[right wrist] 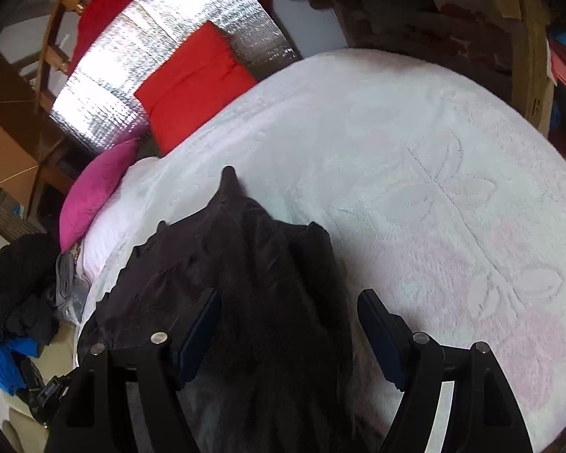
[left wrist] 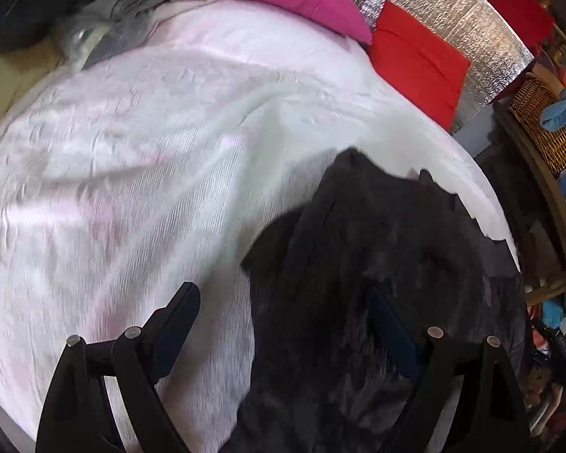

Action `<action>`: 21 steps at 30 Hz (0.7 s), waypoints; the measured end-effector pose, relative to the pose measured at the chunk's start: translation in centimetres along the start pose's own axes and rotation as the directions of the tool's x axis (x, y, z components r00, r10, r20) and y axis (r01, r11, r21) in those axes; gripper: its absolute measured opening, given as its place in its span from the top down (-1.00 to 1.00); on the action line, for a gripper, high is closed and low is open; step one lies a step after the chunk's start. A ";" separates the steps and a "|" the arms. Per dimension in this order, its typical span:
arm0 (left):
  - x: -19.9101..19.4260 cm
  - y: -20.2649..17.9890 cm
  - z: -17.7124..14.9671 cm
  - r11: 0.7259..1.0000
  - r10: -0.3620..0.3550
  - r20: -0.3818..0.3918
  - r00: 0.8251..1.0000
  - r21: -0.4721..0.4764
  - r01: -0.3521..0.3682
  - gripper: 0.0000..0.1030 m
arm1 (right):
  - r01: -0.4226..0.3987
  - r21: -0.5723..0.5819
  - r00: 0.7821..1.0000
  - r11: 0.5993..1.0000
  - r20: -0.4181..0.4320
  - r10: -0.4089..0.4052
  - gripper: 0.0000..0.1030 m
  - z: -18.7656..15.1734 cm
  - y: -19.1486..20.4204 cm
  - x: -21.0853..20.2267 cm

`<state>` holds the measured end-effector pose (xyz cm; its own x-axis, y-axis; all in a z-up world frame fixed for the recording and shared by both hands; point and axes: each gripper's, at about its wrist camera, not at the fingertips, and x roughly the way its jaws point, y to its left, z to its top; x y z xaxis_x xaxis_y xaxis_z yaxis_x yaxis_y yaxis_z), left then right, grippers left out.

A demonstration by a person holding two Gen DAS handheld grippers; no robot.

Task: Fold large clothes
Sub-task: 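Grasp the jacket collar edge with both grippers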

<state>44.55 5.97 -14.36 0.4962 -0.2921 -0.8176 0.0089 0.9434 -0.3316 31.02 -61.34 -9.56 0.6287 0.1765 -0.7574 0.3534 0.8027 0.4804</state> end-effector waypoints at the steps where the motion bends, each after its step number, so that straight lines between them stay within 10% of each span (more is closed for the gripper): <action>1: -0.2 -0.5 0.1 1.000 0.013 0.013 1.000 0.012 -0.013 -0.62 | -0.004 0.006 1.000 1.000 -0.005 0.004 -0.51 0.3 0.0 0.5; 4: 0.6 -1.2 0.5 0.998 0.041 0.002 0.999 0.053 -0.041 0.03 | -0.011 0.018 0.999 1.000 -0.030 0.012 -0.51 1.3 0.0 2.0; 10: 2.0 -2.0 1.2 0.994 0.055 0.008 0.998 0.090 -0.055 0.45 | 0.036 -0.069 0.996 0.997 -0.080 -0.042 -0.23 1.6 1.4 4.7; 14: 1.8 -1.8 1.3 0.996 0.062 0.030 0.998 0.069 -0.064 0.54 | 0.120 -0.164 0.992 0.979 -0.024 -0.125 0.20 1.3 3.2 4.5; 21: 2.0 -2.2 0.6 0.983 0.134 0.020 0.991 0.127 -0.135 0.29 | 0.126 -0.160 0.990 0.979 -0.046 -0.135 0.17 1.0 2.6 4.7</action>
<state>46.01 3.38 -14.98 0.5102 -0.1599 -0.8451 0.0514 0.9865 -0.1556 35.60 -59.03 -11.45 0.5430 0.0928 -0.8346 0.3142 0.8992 0.3044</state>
